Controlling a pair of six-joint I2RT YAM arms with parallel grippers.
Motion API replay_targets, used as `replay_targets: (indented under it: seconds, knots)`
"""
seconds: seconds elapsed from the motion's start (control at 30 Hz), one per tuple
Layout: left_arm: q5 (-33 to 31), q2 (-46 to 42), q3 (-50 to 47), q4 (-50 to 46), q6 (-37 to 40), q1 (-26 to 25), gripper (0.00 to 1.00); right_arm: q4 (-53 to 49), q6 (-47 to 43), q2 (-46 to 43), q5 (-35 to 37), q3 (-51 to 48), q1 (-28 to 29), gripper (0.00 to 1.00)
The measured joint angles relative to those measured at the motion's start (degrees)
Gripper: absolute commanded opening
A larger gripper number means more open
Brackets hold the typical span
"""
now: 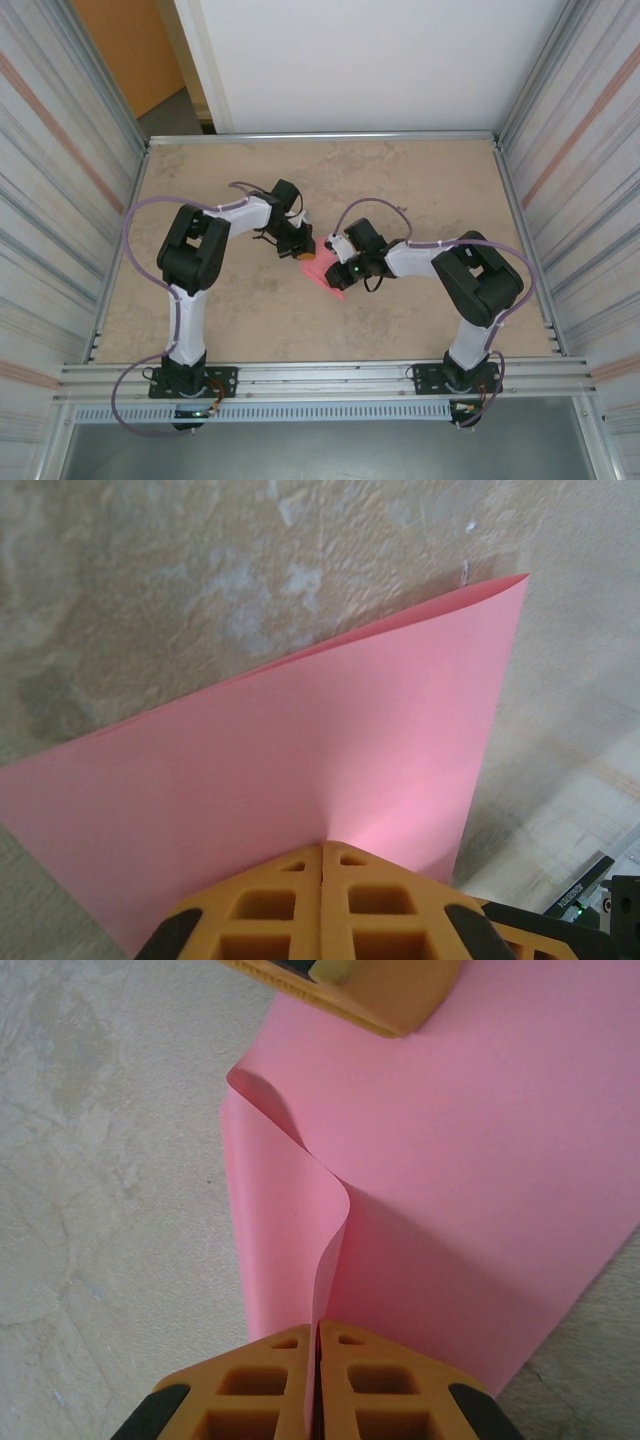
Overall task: Fold a paper plane with a square sheet of paper (pick it up from the middle)
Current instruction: Third fold the triangle at the center of the table.
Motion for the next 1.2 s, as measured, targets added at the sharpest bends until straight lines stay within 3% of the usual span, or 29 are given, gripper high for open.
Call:
replay_targets:
  seconds: [0.23, 0.4, 0.6, 0.73, 1.2]
  knots:
    - [0.0, -1.2, -0.9, 1.1, -1.3, 0.0, 0.13, -0.5, 0.0, 0.4, 0.2, 0.7, 0.1, 0.08]
    - [0.3, -8.0, -7.1, 5.4, -5.1, 0.7, 0.17, -0.5, 0.2, 0.7, 0.2, 1.0, 0.1, 0.08]
    - [1.6, -16.4, -17.2, 13.9, -12.8, 0.7, 0.08, -0.4, 0.9, 1.2, 0.2, 1.5, 0.1, 0.08]
    - [1.9, -17.5, -21.6, 17.8, -17.1, -0.2, 0.04, -0.3, 1.5, 1.3, 0.2, 1.5, 0.1, 0.08]
    - [1.1, -16.0, -23.5, 21.5, -22.9, -4.0, 0.00, -0.1, 1.5, 1.7, 0.2, 2.1, 0.1, 0.08]
